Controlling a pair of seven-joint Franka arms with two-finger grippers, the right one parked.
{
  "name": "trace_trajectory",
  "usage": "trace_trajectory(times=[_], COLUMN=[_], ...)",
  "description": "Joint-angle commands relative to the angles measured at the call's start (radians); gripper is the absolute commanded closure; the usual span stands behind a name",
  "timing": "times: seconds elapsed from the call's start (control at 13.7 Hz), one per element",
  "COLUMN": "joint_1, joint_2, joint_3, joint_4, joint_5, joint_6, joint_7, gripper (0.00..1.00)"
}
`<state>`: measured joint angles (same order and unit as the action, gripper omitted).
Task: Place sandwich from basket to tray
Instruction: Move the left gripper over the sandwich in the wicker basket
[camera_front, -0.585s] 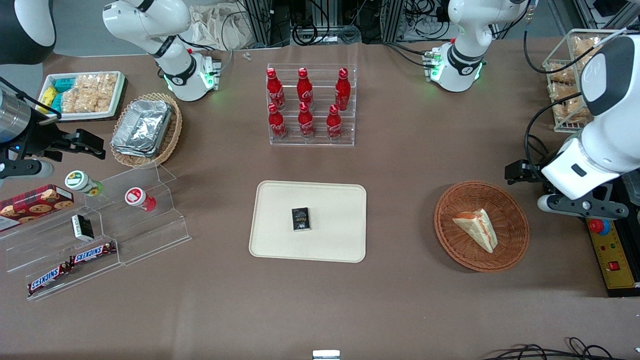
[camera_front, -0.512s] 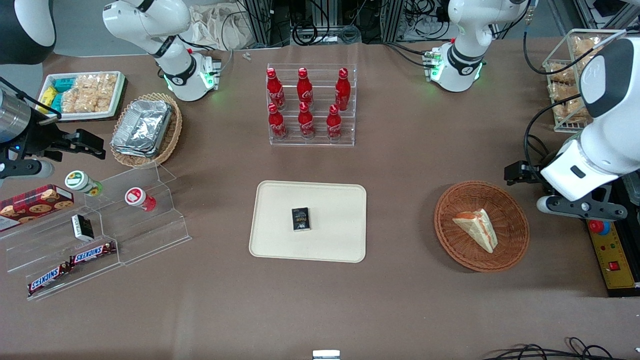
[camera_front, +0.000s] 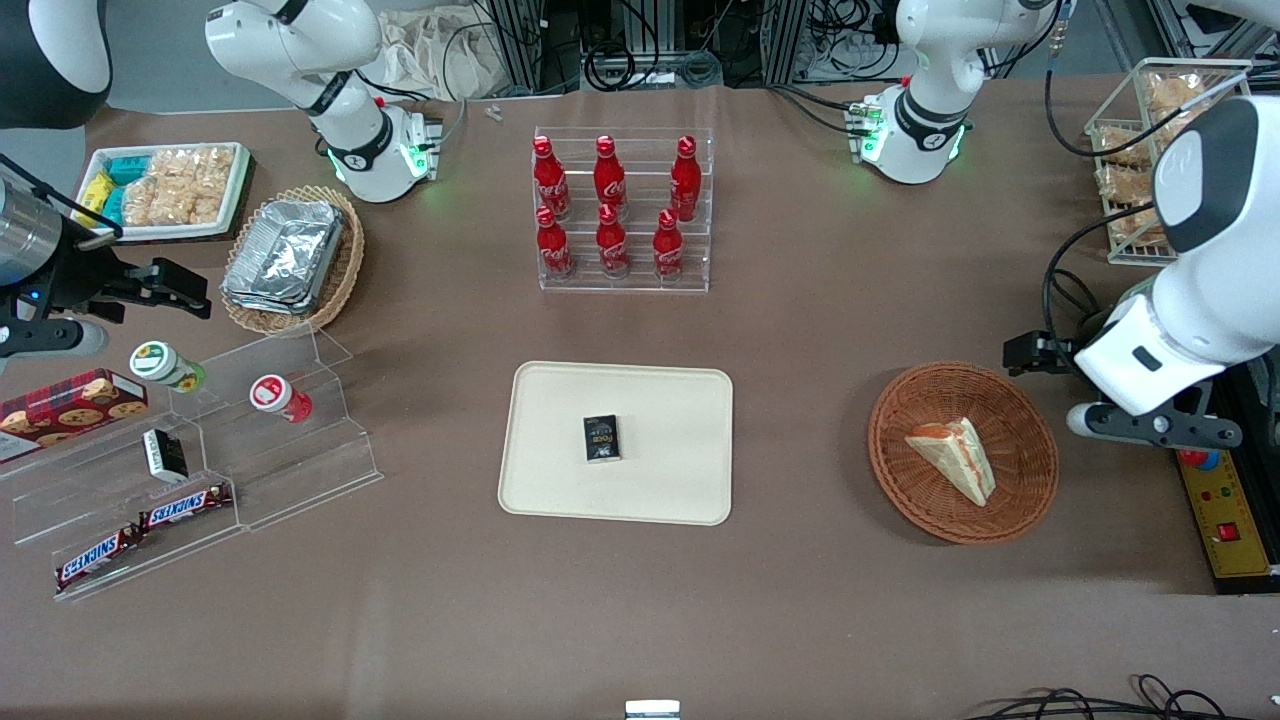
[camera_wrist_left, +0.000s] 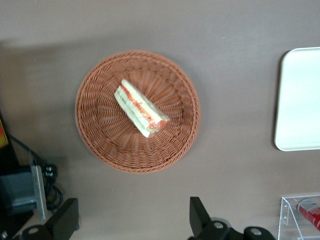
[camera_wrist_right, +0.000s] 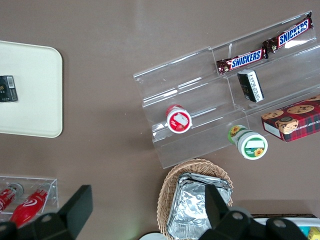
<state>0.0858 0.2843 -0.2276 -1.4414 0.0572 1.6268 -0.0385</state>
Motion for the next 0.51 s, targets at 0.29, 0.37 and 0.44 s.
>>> trace_trajectory(times=[0.29,0.37,0.44], joint_1=[0.025,0.023,0.023], joint_2=[0.016,0.027,0.026], joint_3=[0.028,0.028,0.027], joint_4=[-0.243,-0.264,-0.304], joint_5=[0.001,0.003,0.006], joint_6=[0.298,0.329,0.390], joint_7=[-0.317,-0.395,-0.465], gripper=[0.00,0.00,0.00])
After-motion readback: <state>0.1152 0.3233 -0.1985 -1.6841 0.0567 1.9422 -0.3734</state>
